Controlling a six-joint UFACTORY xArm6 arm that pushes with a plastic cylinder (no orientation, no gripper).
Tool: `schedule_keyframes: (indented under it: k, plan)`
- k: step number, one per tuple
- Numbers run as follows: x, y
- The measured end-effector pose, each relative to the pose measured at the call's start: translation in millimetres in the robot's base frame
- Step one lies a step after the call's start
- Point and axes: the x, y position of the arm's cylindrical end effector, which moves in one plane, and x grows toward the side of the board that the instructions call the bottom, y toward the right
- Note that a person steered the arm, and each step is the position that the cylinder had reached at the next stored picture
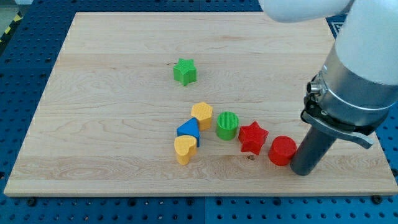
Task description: Point at the green star
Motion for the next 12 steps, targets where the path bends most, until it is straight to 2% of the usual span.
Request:
schedule_keyframes:
  k: [3, 4, 9, 11, 12]
  plan:
    - [-3, -10]
    - [26, -8]
    - [27, -25]
    - [27, 66]
    - [-10, 110]
